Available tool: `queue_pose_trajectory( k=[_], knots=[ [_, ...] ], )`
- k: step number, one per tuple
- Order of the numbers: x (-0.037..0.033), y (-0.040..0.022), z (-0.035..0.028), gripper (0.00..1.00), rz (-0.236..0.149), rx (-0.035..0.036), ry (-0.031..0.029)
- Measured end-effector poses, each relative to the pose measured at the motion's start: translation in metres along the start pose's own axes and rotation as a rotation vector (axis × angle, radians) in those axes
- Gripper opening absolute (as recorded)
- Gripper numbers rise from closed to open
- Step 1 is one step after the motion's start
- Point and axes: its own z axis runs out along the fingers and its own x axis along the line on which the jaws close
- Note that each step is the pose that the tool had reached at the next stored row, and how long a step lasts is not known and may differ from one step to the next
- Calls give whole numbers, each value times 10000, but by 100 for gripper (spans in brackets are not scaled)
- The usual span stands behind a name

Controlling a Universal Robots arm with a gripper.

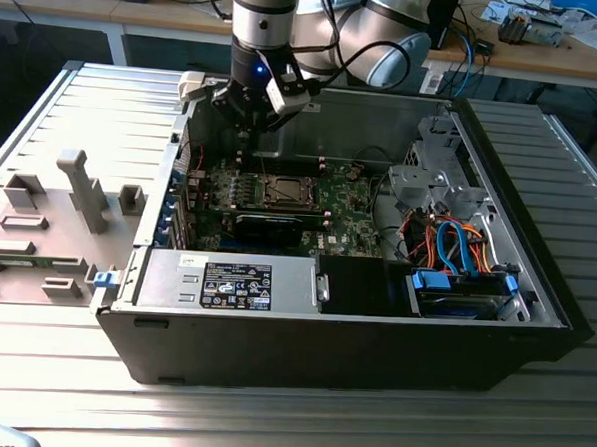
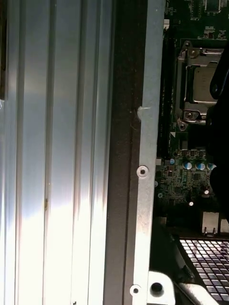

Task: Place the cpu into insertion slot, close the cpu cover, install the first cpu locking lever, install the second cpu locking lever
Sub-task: 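Install the first cpu locking lever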

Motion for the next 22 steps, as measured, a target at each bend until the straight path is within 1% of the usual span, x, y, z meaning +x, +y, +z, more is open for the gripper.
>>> queue_pose_trajectory(
  k=[4,5,9,10,13,16,22],
  knots=[
    [-78,-3,-2,11,0,-1,15],
    [-107,-5,1,11,0,-3,26],
    [-171,-8,11,11,1,-4,54],
    [-200,-9,18,11,0,-6,64],
    [-236,-12,35,11,0,-5,84],
    [-265,-13,67,11,0,-6,107],
    [-307,-11,162,11,1,-8,131]
  ],
)
